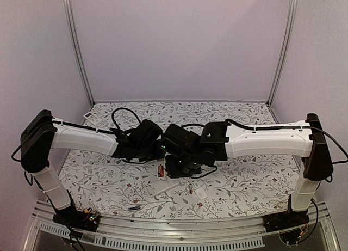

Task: Unload the batteries from the remote control
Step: Remove the battery from the remote control without the battery cover.

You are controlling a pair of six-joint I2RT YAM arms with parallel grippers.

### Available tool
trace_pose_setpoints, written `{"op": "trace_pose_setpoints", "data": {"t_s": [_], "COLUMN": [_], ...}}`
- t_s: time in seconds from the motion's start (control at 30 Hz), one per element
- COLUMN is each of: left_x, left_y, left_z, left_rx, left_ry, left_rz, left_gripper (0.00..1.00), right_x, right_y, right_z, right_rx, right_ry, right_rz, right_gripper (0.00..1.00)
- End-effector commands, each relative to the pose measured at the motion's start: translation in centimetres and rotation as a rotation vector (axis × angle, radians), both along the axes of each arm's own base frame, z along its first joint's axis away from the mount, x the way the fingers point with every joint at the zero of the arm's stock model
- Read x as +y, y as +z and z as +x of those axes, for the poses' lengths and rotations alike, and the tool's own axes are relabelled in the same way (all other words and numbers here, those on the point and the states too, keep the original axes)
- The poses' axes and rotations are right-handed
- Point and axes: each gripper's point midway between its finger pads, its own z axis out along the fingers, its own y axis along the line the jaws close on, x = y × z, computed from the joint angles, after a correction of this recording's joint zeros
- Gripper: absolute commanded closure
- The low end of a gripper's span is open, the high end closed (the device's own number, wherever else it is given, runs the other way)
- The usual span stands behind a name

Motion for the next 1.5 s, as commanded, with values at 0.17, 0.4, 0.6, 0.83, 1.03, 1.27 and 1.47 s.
{"op": "trace_pose_setpoints", "data": {"t_s": [0.17,0.4,0.6,0.83,1.03,1.27,1.47], "left_x": [-0.8,-1.1,-1.2,-1.1,-1.0,-0.2,1.9], "left_y": [1.3,1.8,1.7,1.4,1.2,1.1,0.6], "left_z": [-0.3,-0.4,-0.4,-0.4,-0.3,0.5,1.6], "left_rx": [-0.026,-0.049,-0.047,-0.038,-0.031,-0.014,0.001], "left_ry": [-0.034,-0.053,-0.057,-0.057,-0.054,-0.034,-0.057], "left_rz": [-0.033,-0.071,-0.084,-0.081,-0.082,-0.075,0.002], "left_gripper": [0.8,0.8,0.8,0.8,0.8,0.8,0.8], "right_x": [1.4,1.1,0.5,1.1,1.2,0.9,-1.4], "right_y": [-1.5,-0.7,0.4,1.0,2.2,3.1,5.2], "right_z": [-0.7,-1.2,-1.7,-2.4,-2.5,-2.1,-0.9], "right_rx": [0.08,0.151,0.186,0.19,0.165,0.13,0.024], "right_ry": [0.053,0.116,0.141,0.201,0.223,0.213,0.147], "right_rz": [0.098,0.305,0.464,0.528,0.577,0.582,0.568], "right_gripper": [1.0,1.0,1.0,1.0,1.0,1.0,1.0]}}
